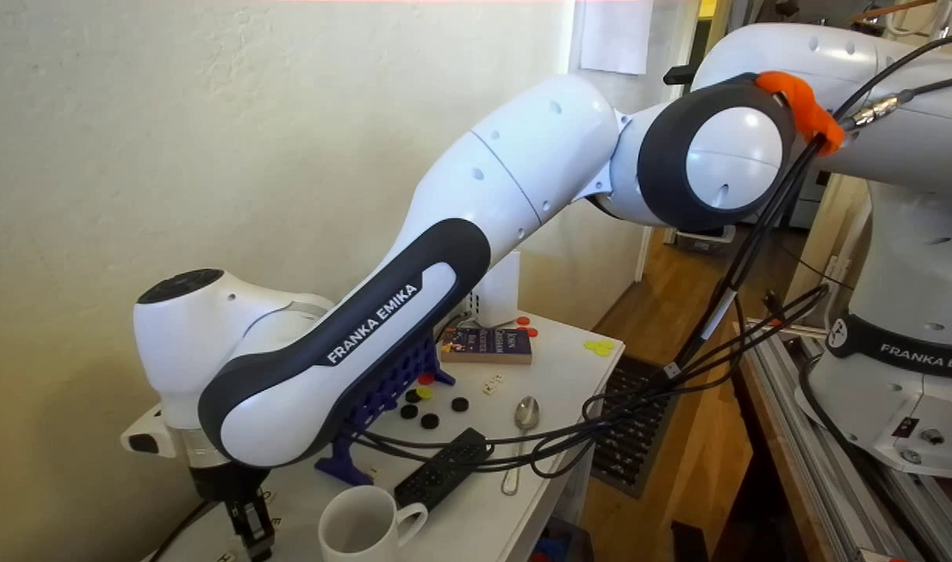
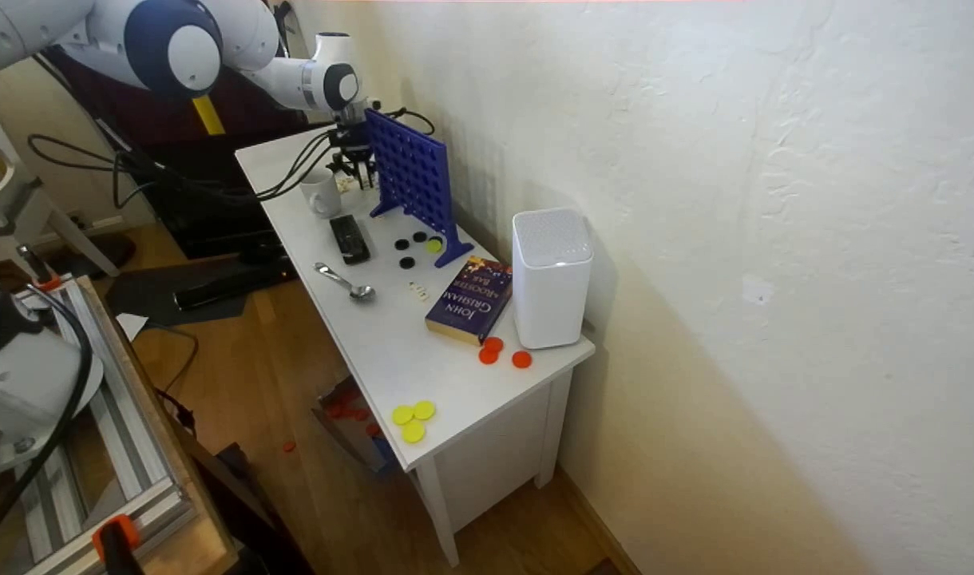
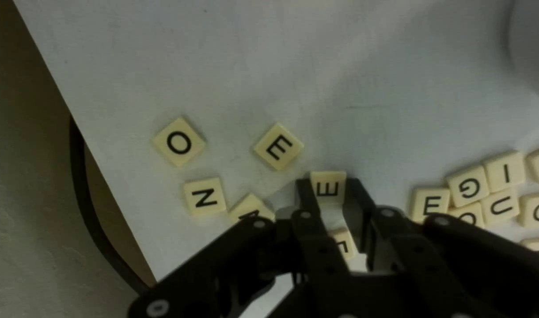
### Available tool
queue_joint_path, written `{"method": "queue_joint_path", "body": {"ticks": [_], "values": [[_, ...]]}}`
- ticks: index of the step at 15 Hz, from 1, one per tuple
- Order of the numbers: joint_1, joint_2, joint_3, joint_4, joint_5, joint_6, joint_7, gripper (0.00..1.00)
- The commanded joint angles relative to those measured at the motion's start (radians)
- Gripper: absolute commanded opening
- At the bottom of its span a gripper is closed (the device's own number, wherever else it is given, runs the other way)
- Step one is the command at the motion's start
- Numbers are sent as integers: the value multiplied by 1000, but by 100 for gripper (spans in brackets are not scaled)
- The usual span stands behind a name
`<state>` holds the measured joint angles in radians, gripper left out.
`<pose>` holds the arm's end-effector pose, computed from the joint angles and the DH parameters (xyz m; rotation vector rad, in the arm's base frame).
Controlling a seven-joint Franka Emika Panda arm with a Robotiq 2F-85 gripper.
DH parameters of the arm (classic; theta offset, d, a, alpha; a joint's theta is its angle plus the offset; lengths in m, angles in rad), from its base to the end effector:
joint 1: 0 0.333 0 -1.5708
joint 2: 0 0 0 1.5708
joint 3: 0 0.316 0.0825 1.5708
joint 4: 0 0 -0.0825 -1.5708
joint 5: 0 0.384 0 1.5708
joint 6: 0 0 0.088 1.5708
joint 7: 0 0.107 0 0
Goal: Move the letter block to the right
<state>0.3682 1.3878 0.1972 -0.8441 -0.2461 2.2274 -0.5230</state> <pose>0.6869 0.3485 0.0389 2.6951 1.6100 0.0211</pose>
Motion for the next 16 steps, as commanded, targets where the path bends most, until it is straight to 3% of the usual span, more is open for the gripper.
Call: {"method": "queue_joint_path", "body": {"ticks": [1,8,14,16], "values": [[3,-54,7,-15,1,-15,2,5],[-21,-316,54,-135,21,19,48,5],[-24,-571,88,-383,18,4,158,5],[2,-654,56,-468,-14,-1,273,5]]}}
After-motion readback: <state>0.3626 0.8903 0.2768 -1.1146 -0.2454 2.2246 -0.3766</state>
